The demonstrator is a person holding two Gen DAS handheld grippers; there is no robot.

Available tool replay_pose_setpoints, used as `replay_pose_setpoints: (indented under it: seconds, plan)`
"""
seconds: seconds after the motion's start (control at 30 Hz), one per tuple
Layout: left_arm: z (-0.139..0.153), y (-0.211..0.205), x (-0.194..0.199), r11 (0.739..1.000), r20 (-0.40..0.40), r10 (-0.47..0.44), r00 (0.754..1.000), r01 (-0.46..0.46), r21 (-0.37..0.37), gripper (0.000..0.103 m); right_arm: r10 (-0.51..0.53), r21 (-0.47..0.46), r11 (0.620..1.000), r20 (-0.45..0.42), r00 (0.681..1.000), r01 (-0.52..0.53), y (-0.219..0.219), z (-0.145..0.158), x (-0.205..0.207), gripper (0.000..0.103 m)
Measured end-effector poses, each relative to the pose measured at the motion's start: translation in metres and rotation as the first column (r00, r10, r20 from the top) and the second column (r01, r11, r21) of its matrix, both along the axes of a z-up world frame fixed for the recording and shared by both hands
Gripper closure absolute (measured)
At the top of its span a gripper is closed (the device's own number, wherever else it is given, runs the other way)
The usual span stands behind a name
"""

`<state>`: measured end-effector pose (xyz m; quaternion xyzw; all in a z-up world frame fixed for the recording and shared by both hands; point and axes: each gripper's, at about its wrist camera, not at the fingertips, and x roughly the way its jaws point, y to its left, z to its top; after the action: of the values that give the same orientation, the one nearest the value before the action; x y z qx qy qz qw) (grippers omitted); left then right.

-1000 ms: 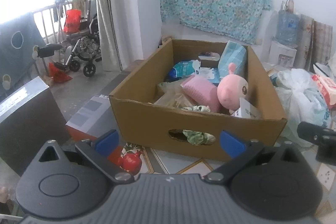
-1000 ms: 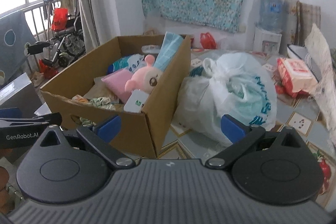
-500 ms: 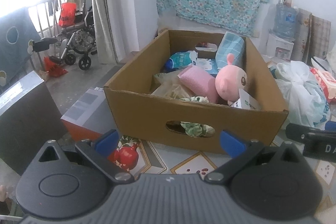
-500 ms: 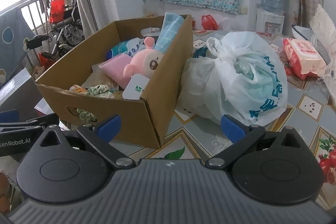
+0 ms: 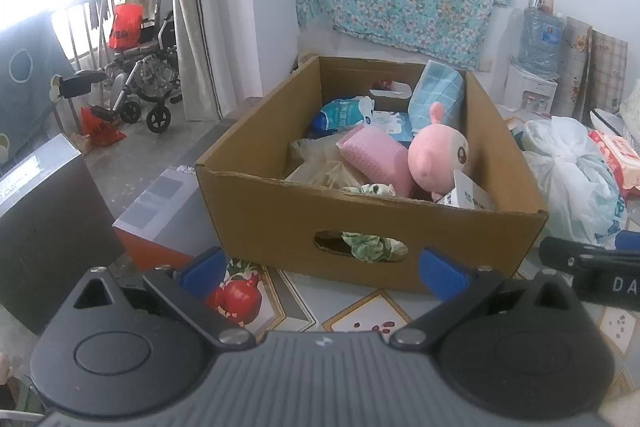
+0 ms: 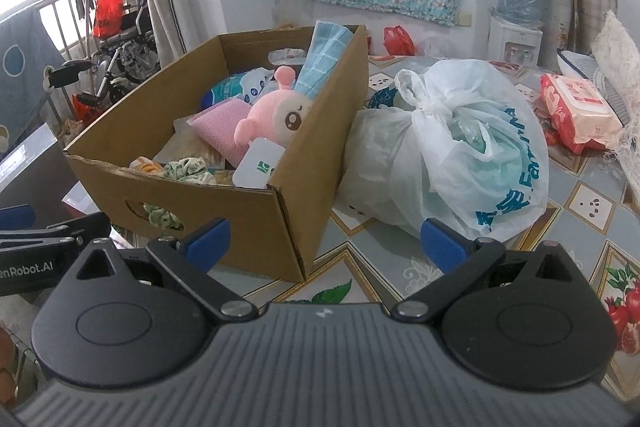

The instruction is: Organize soft objects

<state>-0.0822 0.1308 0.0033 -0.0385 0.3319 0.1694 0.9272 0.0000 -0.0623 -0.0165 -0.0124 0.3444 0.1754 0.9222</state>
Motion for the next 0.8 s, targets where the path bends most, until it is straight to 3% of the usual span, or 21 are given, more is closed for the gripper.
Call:
replay_pose_setpoints:
  seconds: [0.8]
  plan:
    - [-0.0056,0.0007,0.0021,0.999,-0.017,-0.016,1.0,0.015,-0.033,0.0,-0.001,-0.015,1.0,-0.043,0.999,0.0,0.0033,-0.0078,0.0039,0.001]
